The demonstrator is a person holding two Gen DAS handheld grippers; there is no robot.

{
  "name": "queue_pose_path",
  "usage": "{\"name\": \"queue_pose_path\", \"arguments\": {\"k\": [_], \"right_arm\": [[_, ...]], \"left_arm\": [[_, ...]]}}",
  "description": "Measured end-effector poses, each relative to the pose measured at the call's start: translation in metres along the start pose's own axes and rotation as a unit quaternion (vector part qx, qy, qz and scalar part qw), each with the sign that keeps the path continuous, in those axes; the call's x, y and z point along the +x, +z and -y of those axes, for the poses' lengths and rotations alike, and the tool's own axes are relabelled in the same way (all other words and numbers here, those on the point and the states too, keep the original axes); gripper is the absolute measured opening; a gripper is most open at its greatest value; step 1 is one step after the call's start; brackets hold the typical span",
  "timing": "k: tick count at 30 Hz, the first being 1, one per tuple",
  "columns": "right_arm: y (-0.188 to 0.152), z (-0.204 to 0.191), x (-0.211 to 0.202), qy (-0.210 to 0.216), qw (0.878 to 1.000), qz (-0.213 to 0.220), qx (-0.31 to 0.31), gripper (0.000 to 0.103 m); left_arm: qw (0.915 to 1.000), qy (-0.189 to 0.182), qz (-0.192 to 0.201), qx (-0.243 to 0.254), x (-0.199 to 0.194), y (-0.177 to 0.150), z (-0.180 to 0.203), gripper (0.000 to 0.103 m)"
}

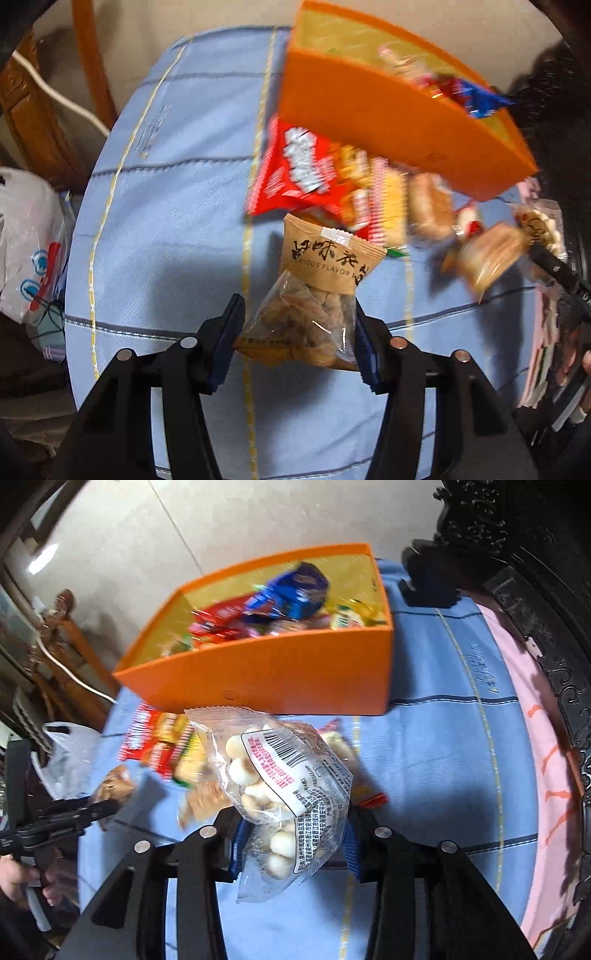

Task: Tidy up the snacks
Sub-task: 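Carry both bags into the orange box and open both tools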

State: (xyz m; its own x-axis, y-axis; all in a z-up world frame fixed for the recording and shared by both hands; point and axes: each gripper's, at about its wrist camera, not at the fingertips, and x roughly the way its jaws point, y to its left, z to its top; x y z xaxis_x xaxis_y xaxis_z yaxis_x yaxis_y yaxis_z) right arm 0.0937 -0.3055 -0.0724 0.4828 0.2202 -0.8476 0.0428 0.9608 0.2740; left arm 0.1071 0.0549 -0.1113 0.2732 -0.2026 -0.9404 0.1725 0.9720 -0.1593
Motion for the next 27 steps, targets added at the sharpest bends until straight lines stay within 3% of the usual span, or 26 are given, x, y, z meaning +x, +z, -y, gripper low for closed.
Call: {"name": "queue_pose_path", "arguments": {"k": [7, 13, 20, 27], "right_arm": [[0.006, -0.017, -0.011, 0.042, 0.999, 0.004, 0.006, 0.041], [0.019, -0.03, -0.022, 0.042, 0.999, 0.021, -0.012, 0.041], [0.069, -0.05, -0.028, 0.052, 0.996, 0.056, -0.041, 0.041], [0.133, -0.069, -0.012, 0.059, 0.994, 0.088, -0.04, 0.041]], "left_arm": [[0.999, -0.03, 0.024, 0.024, -0.021, 0.017, 0.037, 0.054], [0.9982, -0.038, 0.034, 0.031, -0.033, 0.029, 0.053, 0.054], [0.9934, -0.051, 0.091, 0.048, -0.059, 0.09, 0.076, 0.054], [0.9906, -0.052, 0.116, 0.05, -0.056, 0.164, 0.101, 0.054]]}}
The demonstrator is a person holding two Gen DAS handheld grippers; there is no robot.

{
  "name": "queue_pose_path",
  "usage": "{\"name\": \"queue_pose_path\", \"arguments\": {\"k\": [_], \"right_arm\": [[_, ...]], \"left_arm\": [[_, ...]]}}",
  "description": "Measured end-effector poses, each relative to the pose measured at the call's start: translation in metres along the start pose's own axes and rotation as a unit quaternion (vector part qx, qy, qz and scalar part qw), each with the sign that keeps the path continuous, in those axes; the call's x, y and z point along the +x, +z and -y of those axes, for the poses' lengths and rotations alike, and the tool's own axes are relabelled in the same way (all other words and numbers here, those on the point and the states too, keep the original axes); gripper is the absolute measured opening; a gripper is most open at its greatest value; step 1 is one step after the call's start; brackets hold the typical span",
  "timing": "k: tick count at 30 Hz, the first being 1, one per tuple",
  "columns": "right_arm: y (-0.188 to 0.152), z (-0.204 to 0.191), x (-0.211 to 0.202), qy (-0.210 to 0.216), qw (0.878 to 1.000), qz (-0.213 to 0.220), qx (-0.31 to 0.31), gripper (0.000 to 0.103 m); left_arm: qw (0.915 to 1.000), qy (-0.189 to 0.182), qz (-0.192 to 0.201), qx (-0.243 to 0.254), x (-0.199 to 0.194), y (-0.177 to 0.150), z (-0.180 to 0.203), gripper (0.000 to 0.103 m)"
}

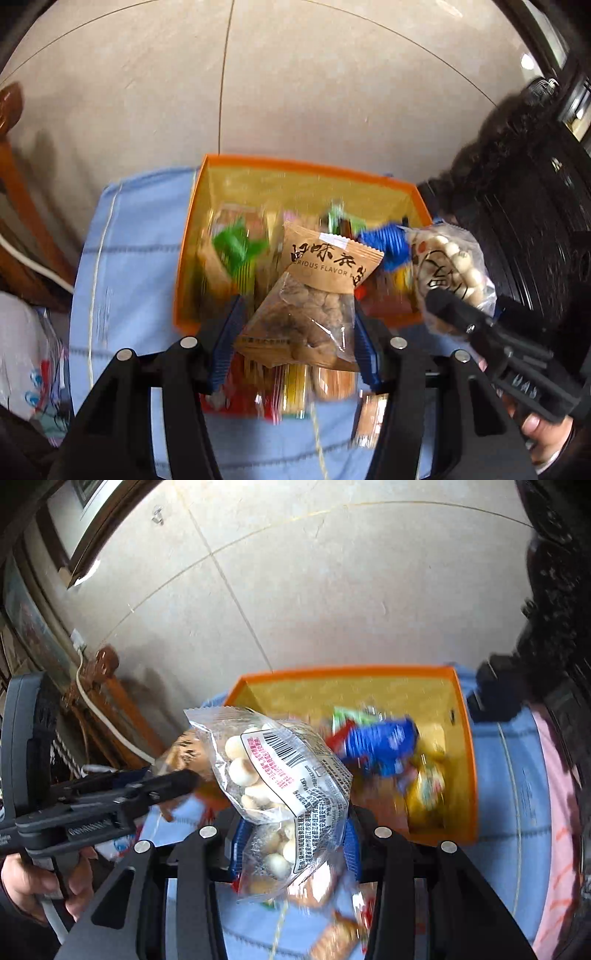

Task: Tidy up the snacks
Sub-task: 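Carry both bags into the orange box and open both tools, then grasp a round bread bun with the left tool while the right tool grasps a long bread pack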

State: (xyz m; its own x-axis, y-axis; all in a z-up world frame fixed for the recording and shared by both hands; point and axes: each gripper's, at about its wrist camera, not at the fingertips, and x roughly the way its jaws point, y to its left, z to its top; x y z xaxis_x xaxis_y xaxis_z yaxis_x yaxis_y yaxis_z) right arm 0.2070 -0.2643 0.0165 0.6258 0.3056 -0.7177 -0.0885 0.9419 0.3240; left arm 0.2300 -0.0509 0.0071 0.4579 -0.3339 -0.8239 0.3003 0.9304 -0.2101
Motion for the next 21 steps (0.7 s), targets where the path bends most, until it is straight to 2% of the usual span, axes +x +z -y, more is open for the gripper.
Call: {"name": "queue_pose_path", "arguments": {"k": [3, 5, 6, 7, 9, 14, 21], "right_arm": [[0.027, -0.002, 0.021, -0.016, 1.0, 0.016, -0.003, 0.045], [0.041, 0.002, 0.034, -0.026, 0.999, 0.028, 0.011, 0.066], [0.046, 0.007, 0.04, -0.043, 0.998, 0.03, 0.026, 0.071], [0.047, 0.011, 0.04, -0.053, 0.997, 0.036, 0.039, 0.077], [0.041, 0.015, 0.037, -0.05, 0.997, 0.049, 0.039, 0.08], [0.014, 0.025, 0.032, -0.044, 0.997, 0.035, 0.057, 0.081], [-0.038, 0.028, 0.011, -0.04, 0.997, 0.012, 0.071, 0.085]], "left_arm": [[0.9999, 0.005, 0.0, -0.012, 0.024, 0.03, 0.001, 0.057], [0.9992, 0.019, 0.005, -0.035, 0.038, 0.042, -0.005, 0.07], [0.9982, 0.037, 0.007, -0.048, 0.042, 0.045, -0.01, 0.087], [0.997, 0.049, 0.013, -0.059, 0.043, 0.043, -0.015, 0.096], [0.9967, 0.045, 0.021, -0.065, 0.042, 0.039, -0.023, 0.096], [0.9961, 0.053, -0.006, -0.07, 0.046, 0.018, -0.035, 0.096], [0.9962, 0.072, -0.033, -0.037, 0.037, -0.03, -0.029, 0.096]]}}
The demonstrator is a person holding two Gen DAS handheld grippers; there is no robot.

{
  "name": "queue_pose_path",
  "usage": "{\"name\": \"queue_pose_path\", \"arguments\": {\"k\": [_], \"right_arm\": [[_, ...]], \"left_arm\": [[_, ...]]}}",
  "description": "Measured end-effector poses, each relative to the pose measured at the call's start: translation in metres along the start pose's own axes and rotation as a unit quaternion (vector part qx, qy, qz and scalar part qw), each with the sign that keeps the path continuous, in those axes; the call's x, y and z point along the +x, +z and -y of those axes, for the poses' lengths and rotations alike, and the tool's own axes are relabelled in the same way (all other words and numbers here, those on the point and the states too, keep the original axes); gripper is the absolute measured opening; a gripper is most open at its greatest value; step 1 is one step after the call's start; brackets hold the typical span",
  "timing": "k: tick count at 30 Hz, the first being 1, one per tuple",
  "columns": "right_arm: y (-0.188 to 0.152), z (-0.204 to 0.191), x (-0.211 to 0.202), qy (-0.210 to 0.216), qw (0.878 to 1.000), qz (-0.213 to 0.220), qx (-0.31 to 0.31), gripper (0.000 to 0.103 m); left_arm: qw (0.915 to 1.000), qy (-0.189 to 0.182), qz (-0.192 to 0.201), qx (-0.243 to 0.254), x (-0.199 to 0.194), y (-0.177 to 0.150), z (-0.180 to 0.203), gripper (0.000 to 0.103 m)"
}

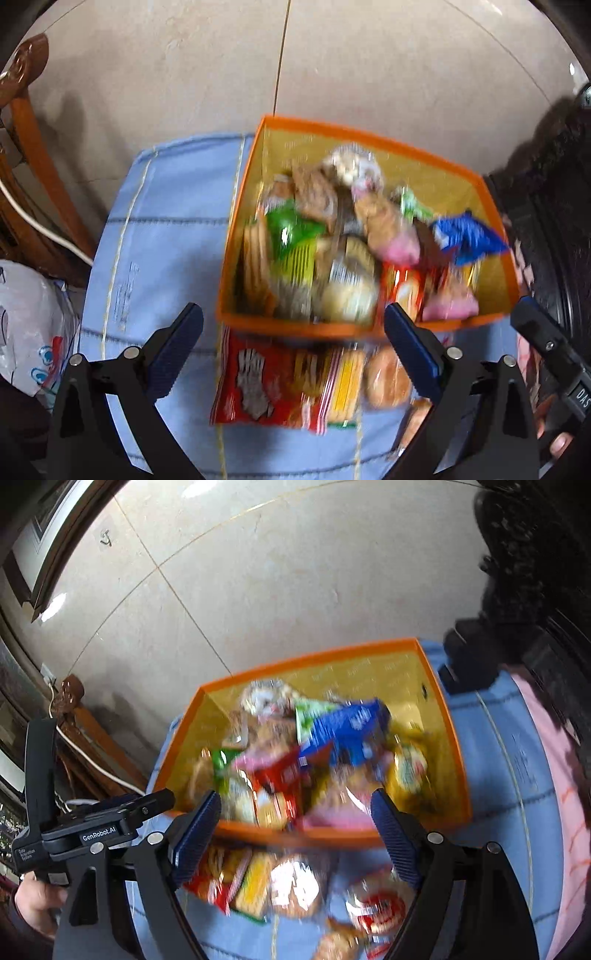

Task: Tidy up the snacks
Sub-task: 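Grasp a round bread bun with the left tool while the right tool grasps a long bread pack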

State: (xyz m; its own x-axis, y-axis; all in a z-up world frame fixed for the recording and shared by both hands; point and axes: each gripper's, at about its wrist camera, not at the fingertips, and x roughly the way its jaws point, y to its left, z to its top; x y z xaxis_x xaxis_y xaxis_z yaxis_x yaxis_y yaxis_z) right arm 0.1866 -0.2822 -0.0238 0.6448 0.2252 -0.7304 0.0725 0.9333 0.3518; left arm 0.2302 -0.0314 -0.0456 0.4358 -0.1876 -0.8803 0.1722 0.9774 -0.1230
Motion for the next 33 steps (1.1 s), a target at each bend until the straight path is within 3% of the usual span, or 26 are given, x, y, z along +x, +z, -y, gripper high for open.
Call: {"name": "queue_pose_path", "arguments": {"k": [13, 20, 30, 31, 33], "right_arm": [[-0.09, 0.028, -0.016, -0.032, 0.997, -0.068, 0.004, 0.091], [-0.126, 0.045, -0.014, -0.046, 0.993, -0.106, 0.013, 0.091], [-0.152, 0.009, 0.028, -0.063, 0.986, -0.151, -0.033, 0.091], [-0.153, 0.007, 0.032, -0.071, 0.985, -0.153, -0.04, 0.091], [-0.157, 0.001, 0.041, -0.083, 0.982, -0.16, -0.059, 0.078]], "left_arm": [[0.9973, 0.036, -0.063, -0.013, 0.007, -0.088, -0.025, 0.096], [0.9945, 0.037, -0.09, -0.039, 0.017, -0.11, -0.035, 0.096], [0.9928, 0.042, -0.111, -0.014, 0.026, -0.134, -0.022, 0.096], [0.9929, 0.042, -0.11, -0.013, 0.025, -0.134, -0.022, 0.096], [0.9932, 0.04, -0.109, -0.011, 0.024, -0.133, -0.02, 0.096]]}}
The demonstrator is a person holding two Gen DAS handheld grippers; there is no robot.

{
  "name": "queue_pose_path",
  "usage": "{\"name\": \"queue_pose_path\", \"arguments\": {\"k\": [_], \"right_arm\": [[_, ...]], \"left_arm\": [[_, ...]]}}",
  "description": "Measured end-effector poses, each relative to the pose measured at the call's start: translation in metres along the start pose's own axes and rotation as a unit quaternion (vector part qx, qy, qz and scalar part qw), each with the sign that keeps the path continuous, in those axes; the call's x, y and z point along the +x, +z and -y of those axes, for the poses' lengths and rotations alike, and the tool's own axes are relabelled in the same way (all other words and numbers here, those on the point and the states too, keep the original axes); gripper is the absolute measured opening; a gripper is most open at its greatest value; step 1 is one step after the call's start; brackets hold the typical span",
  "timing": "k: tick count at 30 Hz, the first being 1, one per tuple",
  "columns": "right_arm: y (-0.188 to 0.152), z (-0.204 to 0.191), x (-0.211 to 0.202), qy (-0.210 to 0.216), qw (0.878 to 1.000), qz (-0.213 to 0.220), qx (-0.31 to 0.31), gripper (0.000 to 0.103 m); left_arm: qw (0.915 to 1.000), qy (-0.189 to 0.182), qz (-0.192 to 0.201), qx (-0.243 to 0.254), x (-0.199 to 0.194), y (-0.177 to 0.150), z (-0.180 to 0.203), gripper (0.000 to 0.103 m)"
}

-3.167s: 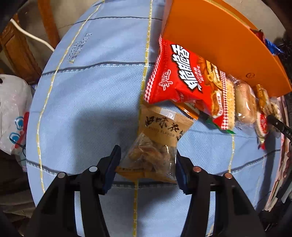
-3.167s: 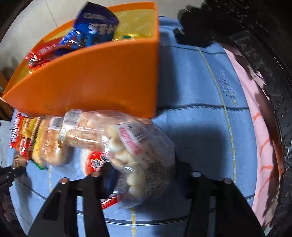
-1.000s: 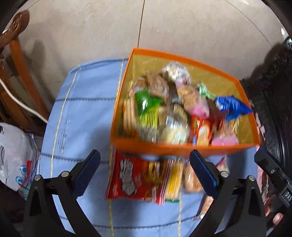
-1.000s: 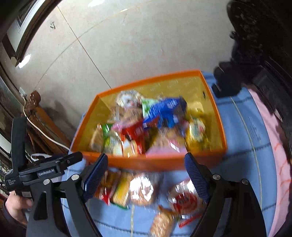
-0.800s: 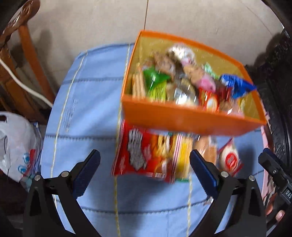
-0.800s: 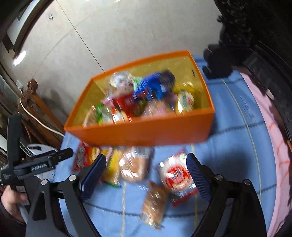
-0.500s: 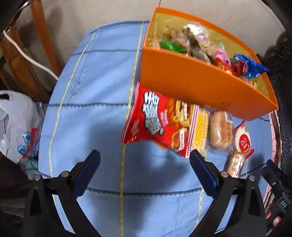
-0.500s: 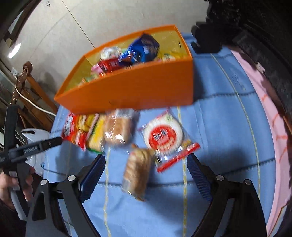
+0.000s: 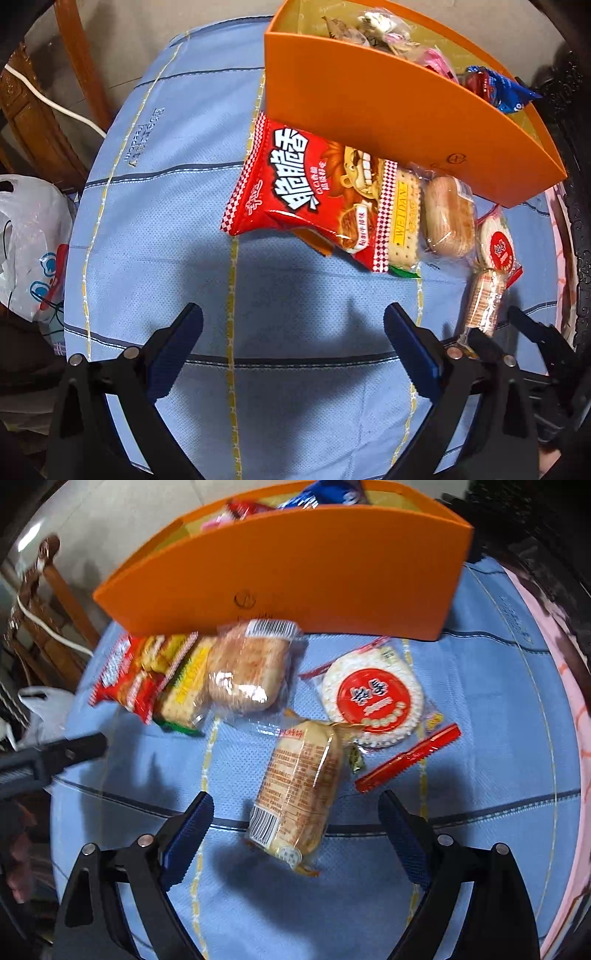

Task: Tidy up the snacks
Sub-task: 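Grasp a round bread bun with the left tool while the right tool grasps a long bread pack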

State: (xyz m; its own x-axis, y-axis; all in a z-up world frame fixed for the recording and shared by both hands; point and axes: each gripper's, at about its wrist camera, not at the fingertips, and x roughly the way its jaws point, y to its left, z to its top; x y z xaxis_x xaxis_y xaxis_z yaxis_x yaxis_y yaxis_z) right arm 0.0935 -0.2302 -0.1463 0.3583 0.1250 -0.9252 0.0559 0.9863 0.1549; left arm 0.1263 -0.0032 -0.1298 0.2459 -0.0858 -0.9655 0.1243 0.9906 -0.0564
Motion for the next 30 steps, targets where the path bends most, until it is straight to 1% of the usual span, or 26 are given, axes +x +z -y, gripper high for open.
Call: {"name": "queue_pose_path", "arguments": {"k": [1, 2, 4, 7, 10, 13, 14, 16, 19, 22, 23, 24, 25, 26, 28, 29, 30], "right_arm": [[0.0, -0.003, 0.005, -0.007, 1.0, -0.007, -0.01, 0.047], [-0.001, -0.005, 0.011, -0.009, 1.0, -0.018, -0.021, 0.043], [-0.002, -0.003, 0.011, 0.003, 1.0, -0.016, -0.016, 0.041], [-0.001, 0.008, 0.005, 0.03, 0.999, -0.015, 0.003, 0.041], [0.0, 0.025, -0.007, 0.051, 0.998, -0.005, 0.023, 0.041], [-0.003, 0.041, -0.022, 0.058, 0.998, 0.008, 0.029, 0.041], [-0.003, 0.045, -0.025, 0.058, 0.998, 0.01, 0.032, 0.041], [-0.007, 0.056, -0.031, 0.058, 0.997, 0.013, 0.041, 0.041], [-0.012, 0.067, -0.033, 0.06, 0.997, 0.013, 0.055, 0.041], [-0.015, 0.073, -0.034, 0.063, 0.996, 0.013, 0.064, 0.041], [-0.014, 0.074, -0.034, 0.064, 0.996, 0.013, 0.064, 0.041], [-0.014, 0.075, -0.033, 0.065, 0.996, 0.013, 0.064, 0.041], [-0.012, 0.074, -0.032, 0.066, 0.996, 0.013, 0.065, 0.041], [-0.011, 0.072, -0.031, 0.068, 0.996, 0.012, 0.063, 0.041], [-0.008, 0.071, -0.03, 0.068, 0.996, 0.011, 0.057, 0.041], [-0.007, 0.071, -0.029, 0.069, 0.996, 0.011, 0.055, 0.041], [-0.006, 0.069, -0.029, 0.07, 0.996, 0.01, 0.052, 0.041]], "left_arm": [[1.0, -0.004, 0.003, 0.003, -0.003, 0.001, 0.002, 0.096], [0.9999, -0.006, 0.006, 0.006, -0.006, 0.001, 0.004, 0.096], [0.9997, -0.019, 0.01, 0.01, -0.012, 0.005, 0.011, 0.096], [0.9983, -0.055, 0.009, 0.015, -0.018, 0.013, 0.032, 0.096], [0.9974, -0.05, 0.017, 0.048, -0.016, 0.022, 0.065, 0.096], [0.9945, -0.056, 0.036, 0.081, -0.011, 0.037, 0.104, 0.096], [0.9944, -0.051, 0.038, 0.085, -0.008, 0.042, 0.112, 0.096], [0.9941, -0.053, 0.043, 0.084, -0.001, 0.05, 0.126, 0.096], [0.9943, -0.031, 0.045, 0.091, 0.019, 0.061, 0.143, 0.096], [0.9946, -0.008, 0.027, 0.099, 0.04, 0.067, 0.154, 0.096], [0.995, -0.003, 0.018, 0.098, 0.049, 0.066, 0.156, 0.094], [0.9954, 0.003, 0.007, 0.096, 0.057, 0.066, 0.157, 0.084], [0.9952, 0.01, 0.003, 0.097, 0.063, 0.066, 0.159, 0.083], [0.9925, 0.03, 0.02, 0.117, 0.065, 0.065, 0.165, 0.083], [0.9888, 0.055, 0.023, 0.136, 0.068, 0.063, 0.174, 0.082], [0.9884, 0.059, 0.027, 0.137, 0.068, 0.063, 0.175, 0.079], [0.9879, 0.058, 0.035, 0.14, 0.065, 0.063, 0.175, 0.066]]}}
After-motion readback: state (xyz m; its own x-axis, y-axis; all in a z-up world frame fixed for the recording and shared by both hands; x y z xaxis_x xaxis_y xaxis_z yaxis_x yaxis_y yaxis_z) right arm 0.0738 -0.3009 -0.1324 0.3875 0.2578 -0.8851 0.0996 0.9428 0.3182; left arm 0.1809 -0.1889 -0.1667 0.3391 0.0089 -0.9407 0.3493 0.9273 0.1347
